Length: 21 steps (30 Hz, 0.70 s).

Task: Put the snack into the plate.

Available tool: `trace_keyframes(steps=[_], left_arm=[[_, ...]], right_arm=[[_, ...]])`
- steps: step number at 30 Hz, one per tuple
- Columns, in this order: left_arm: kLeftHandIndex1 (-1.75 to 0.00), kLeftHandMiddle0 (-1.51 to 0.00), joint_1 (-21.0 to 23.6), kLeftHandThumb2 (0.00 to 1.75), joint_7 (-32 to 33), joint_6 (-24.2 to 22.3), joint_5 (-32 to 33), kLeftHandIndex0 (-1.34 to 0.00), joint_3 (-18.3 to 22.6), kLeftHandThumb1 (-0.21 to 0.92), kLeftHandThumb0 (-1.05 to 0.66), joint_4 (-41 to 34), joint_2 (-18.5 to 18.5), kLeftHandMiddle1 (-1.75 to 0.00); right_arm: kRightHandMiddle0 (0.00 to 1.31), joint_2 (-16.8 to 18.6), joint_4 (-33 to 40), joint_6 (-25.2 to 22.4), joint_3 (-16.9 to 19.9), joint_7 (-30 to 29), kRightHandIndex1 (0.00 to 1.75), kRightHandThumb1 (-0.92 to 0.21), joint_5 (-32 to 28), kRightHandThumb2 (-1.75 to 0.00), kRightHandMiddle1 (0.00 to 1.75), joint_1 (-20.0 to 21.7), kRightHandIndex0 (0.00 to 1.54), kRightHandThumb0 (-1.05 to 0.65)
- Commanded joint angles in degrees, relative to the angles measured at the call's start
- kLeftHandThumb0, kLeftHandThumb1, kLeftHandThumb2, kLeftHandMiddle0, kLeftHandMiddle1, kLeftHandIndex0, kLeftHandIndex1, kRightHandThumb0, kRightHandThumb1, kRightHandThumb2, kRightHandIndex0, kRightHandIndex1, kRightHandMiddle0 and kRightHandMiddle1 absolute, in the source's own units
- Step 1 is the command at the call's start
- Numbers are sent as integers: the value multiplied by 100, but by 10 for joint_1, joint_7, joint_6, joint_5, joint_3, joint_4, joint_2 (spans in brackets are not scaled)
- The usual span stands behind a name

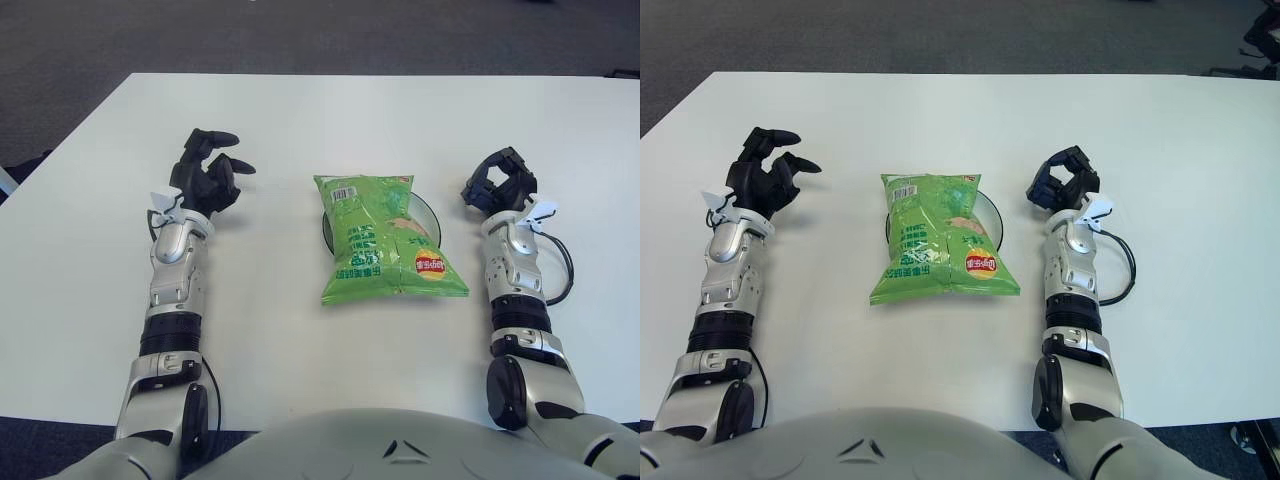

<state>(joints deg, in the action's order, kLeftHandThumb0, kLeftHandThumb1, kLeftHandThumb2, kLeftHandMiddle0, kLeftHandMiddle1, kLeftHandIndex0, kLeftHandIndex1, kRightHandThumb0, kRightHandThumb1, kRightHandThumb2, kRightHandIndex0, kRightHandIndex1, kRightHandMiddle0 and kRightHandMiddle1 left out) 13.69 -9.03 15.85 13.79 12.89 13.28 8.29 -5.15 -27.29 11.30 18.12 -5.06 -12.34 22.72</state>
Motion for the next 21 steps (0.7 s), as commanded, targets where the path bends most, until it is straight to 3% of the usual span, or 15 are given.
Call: trace_keyframes(steps=[1,12,21], left_arm=[[-175,-121,-72,147,23,23,-13,-71,-14,19,-52,-2,-53,-175],[-175,-133,-108,167,24,51,-29,-86,-32,3,-61,-9,-55,-175],[-175,-132,-117,170,56,59,-62,-88,-37,0,-63,2,-60,-175]], right_arm=[[67,21,-17,-10,-2,-2,175,-25,-3,-140,175,-40,131,-51],[70,27,-16,2,3,17,175,-22,-19,-144,175,-42,132,-52],[73,30,-13,5,4,22,175,-19,-25,-148,175,-43,133,-54]])
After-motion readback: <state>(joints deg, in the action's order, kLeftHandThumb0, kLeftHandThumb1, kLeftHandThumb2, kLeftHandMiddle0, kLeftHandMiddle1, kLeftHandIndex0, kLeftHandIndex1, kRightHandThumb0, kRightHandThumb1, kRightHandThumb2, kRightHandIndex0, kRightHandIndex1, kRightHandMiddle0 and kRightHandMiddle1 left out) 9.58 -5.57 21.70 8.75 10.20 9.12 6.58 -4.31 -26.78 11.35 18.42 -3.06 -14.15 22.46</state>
